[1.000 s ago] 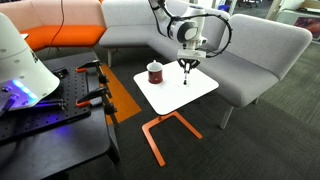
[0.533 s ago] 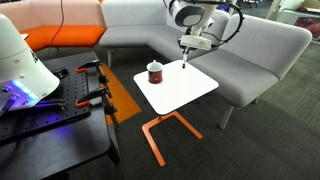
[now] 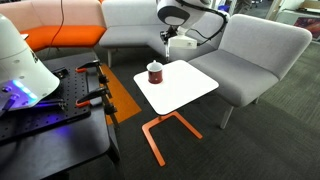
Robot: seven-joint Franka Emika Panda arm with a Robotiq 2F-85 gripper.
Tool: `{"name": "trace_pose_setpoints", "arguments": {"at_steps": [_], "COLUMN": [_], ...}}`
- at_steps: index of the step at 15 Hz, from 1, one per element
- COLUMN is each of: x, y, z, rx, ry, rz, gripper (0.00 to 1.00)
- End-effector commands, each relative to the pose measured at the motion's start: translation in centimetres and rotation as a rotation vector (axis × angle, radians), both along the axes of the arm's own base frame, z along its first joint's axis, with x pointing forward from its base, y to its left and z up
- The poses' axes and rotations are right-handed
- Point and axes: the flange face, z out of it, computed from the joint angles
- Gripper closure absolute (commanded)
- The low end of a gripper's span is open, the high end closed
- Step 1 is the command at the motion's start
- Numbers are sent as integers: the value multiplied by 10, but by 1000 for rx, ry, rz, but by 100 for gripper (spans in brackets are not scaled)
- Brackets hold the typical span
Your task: Pick up the marker and put it in the cup
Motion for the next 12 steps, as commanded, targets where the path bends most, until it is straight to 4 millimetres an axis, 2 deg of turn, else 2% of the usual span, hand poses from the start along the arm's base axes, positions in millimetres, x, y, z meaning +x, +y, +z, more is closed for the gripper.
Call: {"name": "trace_pose_setpoints", "arguments": {"at_steps": [1,3,6,8,12], "x": [-22,-35,-51,-55,-43], "y": [3,6,0,-8,-37], "z": [14,18,9,-5,-42], "rx": [148,225,364,403,401], "ry": [-16,21,103,143,115], "rz": [140,223,310,309,264], "gripper": [95,95,95,95,95]}}
